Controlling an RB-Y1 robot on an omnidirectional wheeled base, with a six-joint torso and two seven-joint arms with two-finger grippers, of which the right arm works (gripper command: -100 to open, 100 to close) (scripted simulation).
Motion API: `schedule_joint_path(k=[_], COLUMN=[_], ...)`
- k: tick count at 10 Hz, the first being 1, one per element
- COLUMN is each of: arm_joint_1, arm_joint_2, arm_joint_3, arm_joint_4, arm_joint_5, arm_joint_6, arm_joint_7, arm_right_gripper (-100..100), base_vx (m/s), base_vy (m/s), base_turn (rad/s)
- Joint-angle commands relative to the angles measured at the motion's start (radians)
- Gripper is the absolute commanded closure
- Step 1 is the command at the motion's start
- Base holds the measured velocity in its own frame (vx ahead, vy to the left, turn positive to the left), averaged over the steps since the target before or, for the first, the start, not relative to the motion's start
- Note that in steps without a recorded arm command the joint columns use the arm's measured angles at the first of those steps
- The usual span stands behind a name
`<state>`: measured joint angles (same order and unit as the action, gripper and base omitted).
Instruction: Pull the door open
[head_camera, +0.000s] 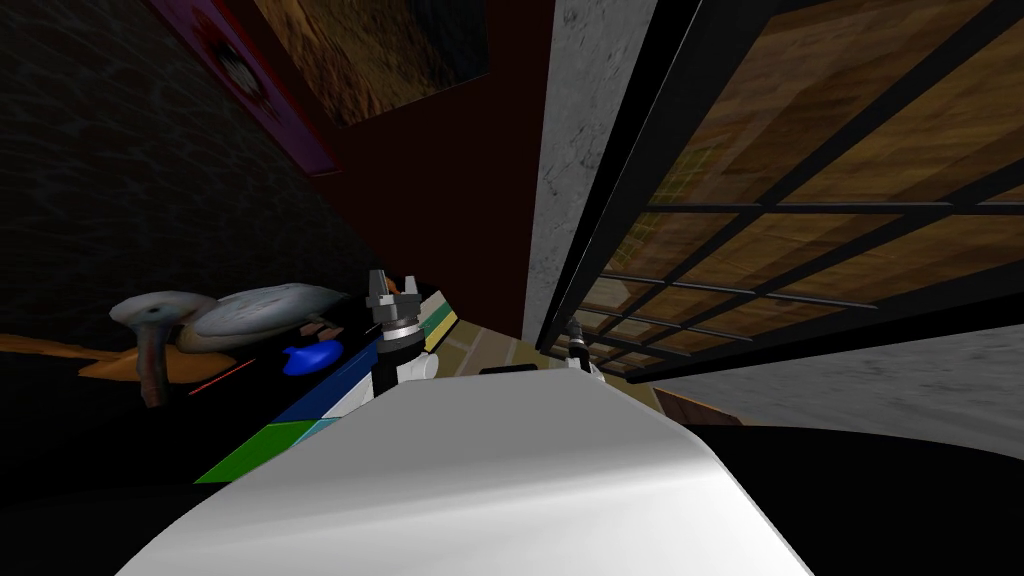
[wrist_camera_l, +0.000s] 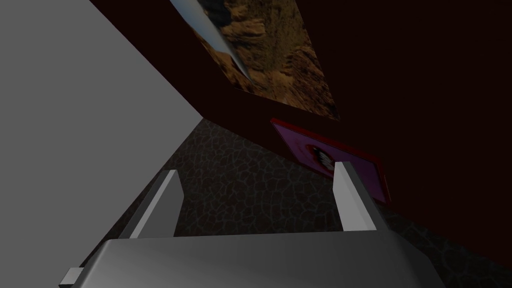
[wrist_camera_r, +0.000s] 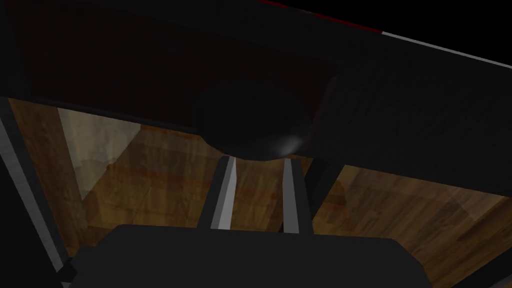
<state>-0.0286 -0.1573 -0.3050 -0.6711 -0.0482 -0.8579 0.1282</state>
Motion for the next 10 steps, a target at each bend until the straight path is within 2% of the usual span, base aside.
schedule_joint_path(k=[1,4,5,10], arm_joint_1=[-0.012,-0.012,-0.012,-0.011], arm_joint_2=[0.014,0.005,0.005,-0.013], arm_joint_3=[0.029,0.05,0.05,0.091], arm_joint_4=[0.008,0.011,0.011,0.017], arm_joint_5=[-0.009,-0.038,-0.038,-0.096], arm_joint_6=[-0.006,-0.008,-0.008,-0.011], arm_joint_7=[-0.05,-0.135,-0.138,-0.289], arm_right_gripper=[100,100,100,100], base_vx=[-0.028,-0.03,-0.021,-0.029], base_vy=[-0.008,-0.002,0.001,-0.005], base_turn=[0.034,0.034,0.01,0.029])
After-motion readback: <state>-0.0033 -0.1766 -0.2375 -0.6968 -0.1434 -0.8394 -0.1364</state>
